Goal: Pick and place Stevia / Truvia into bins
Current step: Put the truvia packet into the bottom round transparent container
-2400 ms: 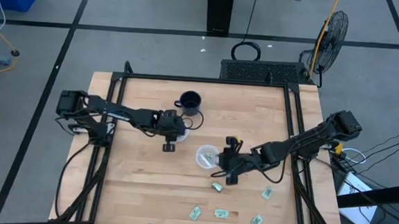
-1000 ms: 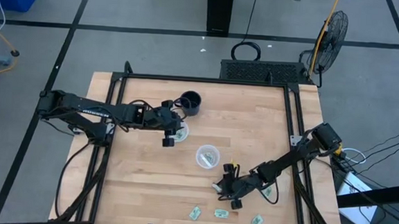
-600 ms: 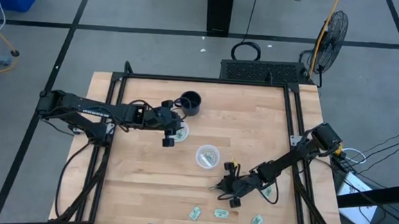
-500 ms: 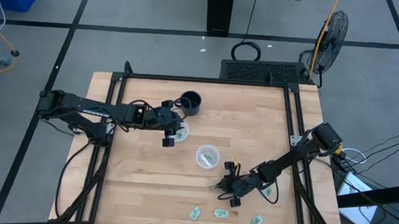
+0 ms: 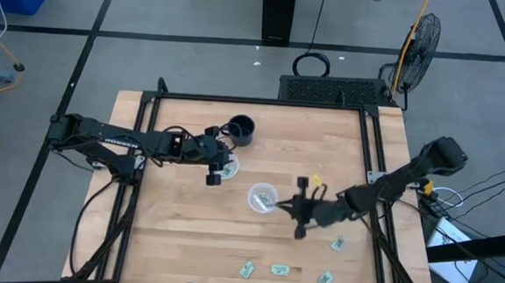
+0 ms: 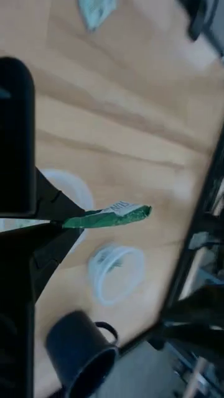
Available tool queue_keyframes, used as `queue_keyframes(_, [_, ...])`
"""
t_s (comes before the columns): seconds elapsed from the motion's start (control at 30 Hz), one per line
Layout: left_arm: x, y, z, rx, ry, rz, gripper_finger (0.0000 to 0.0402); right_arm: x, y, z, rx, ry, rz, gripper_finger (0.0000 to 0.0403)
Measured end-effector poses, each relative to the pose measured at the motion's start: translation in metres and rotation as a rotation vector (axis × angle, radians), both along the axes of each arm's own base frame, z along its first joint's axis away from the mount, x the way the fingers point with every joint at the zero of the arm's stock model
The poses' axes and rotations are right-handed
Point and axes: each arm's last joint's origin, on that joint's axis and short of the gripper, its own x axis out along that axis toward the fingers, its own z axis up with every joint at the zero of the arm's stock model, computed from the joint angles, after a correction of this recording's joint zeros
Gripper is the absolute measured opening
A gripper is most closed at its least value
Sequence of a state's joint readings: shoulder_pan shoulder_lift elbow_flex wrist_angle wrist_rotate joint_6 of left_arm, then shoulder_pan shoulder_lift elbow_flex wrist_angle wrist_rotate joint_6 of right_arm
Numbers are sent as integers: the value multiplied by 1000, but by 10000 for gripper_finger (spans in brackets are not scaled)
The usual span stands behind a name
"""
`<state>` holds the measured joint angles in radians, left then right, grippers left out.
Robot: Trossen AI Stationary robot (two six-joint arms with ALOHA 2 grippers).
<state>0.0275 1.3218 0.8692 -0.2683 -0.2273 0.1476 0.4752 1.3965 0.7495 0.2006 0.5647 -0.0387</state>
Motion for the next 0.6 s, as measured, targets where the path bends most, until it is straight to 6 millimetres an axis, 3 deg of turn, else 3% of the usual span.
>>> queue_keyframes(0.23, [3,0,3,3,-47,0,113,28,-34,13,2,232,33,1])
queue_keyframes(0.4, [4,0,4,8,-58,7,113,56,-45,18,-8,401,60,0])
queue_keyframes(0.6, [4,0,4,-7,-63,20,113,80,-51,-12,-36,555,38,0])
